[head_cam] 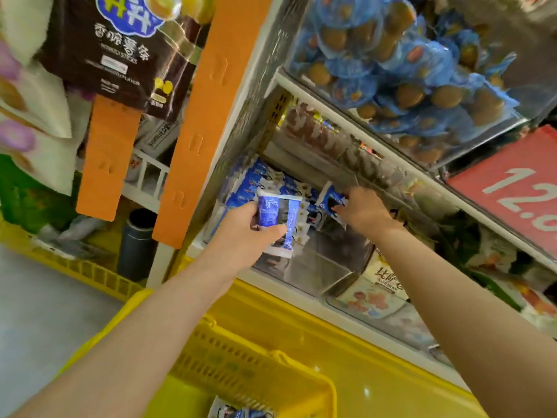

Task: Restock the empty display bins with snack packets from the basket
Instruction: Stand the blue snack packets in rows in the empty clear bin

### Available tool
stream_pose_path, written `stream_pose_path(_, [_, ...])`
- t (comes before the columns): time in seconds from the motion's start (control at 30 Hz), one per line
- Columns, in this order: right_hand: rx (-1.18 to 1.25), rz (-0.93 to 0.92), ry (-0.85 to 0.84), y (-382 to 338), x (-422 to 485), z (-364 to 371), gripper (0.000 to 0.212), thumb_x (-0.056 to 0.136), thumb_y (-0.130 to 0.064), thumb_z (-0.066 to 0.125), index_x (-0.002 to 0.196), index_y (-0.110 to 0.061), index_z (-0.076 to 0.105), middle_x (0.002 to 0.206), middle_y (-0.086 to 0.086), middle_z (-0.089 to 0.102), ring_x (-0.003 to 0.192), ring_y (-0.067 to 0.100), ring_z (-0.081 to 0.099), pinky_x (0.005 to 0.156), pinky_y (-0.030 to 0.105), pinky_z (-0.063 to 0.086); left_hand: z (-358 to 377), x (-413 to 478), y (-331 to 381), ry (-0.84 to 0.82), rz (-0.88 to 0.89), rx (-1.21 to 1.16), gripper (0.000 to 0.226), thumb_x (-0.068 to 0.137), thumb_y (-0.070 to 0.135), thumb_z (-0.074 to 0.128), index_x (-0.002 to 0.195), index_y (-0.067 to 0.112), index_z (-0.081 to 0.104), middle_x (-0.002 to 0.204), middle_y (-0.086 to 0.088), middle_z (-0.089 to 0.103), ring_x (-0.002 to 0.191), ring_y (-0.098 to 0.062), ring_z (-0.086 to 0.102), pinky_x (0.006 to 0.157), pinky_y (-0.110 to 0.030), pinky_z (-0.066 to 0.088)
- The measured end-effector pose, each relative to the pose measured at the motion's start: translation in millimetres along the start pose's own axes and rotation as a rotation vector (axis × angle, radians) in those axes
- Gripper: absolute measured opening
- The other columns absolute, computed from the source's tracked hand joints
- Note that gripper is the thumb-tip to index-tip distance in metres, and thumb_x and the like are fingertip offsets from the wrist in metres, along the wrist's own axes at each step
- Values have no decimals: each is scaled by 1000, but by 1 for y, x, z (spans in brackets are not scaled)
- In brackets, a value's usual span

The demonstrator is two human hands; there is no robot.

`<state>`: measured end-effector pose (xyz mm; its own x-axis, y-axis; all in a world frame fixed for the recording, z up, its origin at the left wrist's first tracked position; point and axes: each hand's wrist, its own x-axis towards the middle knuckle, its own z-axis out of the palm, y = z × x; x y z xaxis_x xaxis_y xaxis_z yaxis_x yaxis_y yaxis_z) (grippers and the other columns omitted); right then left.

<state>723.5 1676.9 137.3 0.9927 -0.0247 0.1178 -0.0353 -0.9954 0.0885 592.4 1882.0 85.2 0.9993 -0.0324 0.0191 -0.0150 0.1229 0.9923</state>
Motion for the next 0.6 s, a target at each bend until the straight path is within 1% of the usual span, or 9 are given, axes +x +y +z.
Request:
stream_pose_path(0.07, [-107,-31,-36,-3,10,10,35,91,-25,59,117,-2,53,115,19,60,103,35,58,73,35,43,-4,5,2,21,9,-46,23,89,9,59,112,10,62,107,-3,68,86,-5,60,54,-1,43])
stream_pose_path(0.17, [-183,-59,-111,-9,24,22,33,90,-24,60,114,-1,53,118,19,58,105,34,57,76,33,42,-8,10,3,70,-1,-111,20,90,13,59,109,16,62,105,2,68,88,-1,60,52,0,41])
stream_pose_path(0.27, [-133,-76,-178,-9,36,32,42,86,-23,66,121,-2,54,123,18,57,111,31,55,83,30,42,-10,14,3,97,-4,-157,15,90,14,59,104,18,62,99,5,68,80,3,58,46,2,38])
stream_pose_path(0.33, [-89,-114,-208,-10,42,37,47,83,-21,70,123,-4,54,124,17,57,112,31,53,82,29,40,-9,17,3,92,-8,-169,16,90,15,59,105,17,62,99,4,68,78,3,58,45,2,38])
stream_pose_path(0.4, [-87,-133,-223,-10,46,41,43,80,-21,72,118,-7,57,120,15,58,107,30,54,76,28,38,-9,20,2,85,-14,-172,19,90,16,59,109,14,62,102,2,68,80,2,58,45,2,38])
stream_pose_path(0.47, [-141,-142,-230,-11,48,46,39,79,-20,73,114,-12,58,115,13,60,101,28,55,75,29,39,-9,22,0,80,-22,-175,23,90,16,58,113,13,61,105,0,67,80,1,58,46,2,38])
stream_pose_path(0.6, [-213,-145,-195,-12,48,53,42,78,-21,74,116,-12,58,113,12,61,101,30,57,82,33,45,-9,24,-2,68,-40,-189,21,90,16,59,111,14,61,103,2,67,77,2,58,45,2,38])
